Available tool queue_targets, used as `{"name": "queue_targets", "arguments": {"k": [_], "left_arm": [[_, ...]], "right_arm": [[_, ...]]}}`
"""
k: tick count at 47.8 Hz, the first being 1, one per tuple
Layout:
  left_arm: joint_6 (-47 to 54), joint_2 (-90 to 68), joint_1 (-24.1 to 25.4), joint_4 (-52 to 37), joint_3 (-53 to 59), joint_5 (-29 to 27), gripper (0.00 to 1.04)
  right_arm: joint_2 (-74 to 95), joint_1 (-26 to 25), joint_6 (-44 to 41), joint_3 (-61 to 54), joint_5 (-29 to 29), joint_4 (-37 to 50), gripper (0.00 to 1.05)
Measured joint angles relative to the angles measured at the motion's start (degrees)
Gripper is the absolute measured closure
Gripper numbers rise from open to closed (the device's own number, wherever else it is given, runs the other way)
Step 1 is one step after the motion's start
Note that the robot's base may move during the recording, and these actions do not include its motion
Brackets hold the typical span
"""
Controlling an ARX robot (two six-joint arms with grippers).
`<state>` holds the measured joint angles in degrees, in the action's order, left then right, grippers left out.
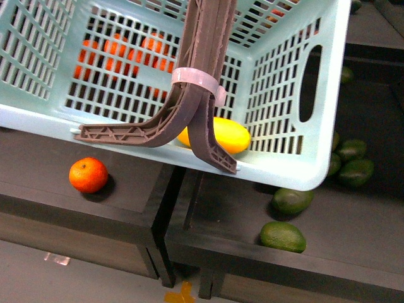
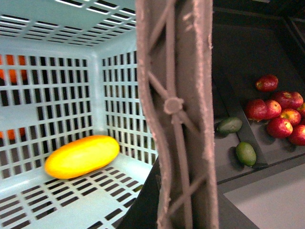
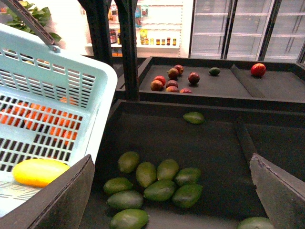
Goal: Pick mango and avocado into basket
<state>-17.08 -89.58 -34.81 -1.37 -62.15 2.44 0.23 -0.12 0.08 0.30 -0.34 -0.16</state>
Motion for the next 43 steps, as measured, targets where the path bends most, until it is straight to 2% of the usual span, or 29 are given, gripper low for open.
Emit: {"name": "queue_targets", "arguments": {"k": [4,6,7,9,14,17,21,26,31,34,43], "left_arm": [[0.55,0.00,-0.37,0.00,0.00,-0.35,0.98],[0.50,0.00,-0.46,0.00,0.00,-0.31,0.98],[0.48,0.02,-0.46,0.00,0.00,-0.17,0.98],[0.33,0.00,-0.46,0.00,0.00,0.59,0.98],[0.26,0.00,-1.03,0.00,0.00,2.08,0.98],[0.26,0.00,-1.49,0.00,0.00,2.51,0.98],[0.22,0.00,-1.57,0.00,0.00,2.32,0.98],[0.28,0.00,-1.16,0.00,0.00,1.29,0.98],[0.33,0.00,-0.94,0.00,0.00,0.61,0.98],[0.33,0.00,-0.94,0.00,0.00,0.61,0.98],[0.26,0.00,-0.98,0.00,0.00,1.53,0.98]], "right_arm": [[0.02,0.00,0.00,0.00,0.07,0.00,0.08],[1.16,1.53,1.09,0.31,6.49,-0.52,0.08],[3.30,2.19,2.47,0.74,11.65,-0.07,0.08],[8.52,0.66,4.28,1.53,15.63,2.99,0.08],[28.33,-7.82,6.82,7.48,11.21,14.99,0.08],[43.15,-10.60,6.73,12.37,8.83,23.41,0.08],[59.45,-11.54,5.68,17.66,6.03,29.62,0.08],[78.68,-11.80,2.97,23.67,2.45,36.02,0.08],[93.46,-11.06,0.00,29.62,-1.99,37.00,0.08],[103.03,-9.44,-2.78,33.64,-4.68,37.38,0.08],[119.95,-3.98,-7.39,41.07,-7.74,40.11,0.08]]}}
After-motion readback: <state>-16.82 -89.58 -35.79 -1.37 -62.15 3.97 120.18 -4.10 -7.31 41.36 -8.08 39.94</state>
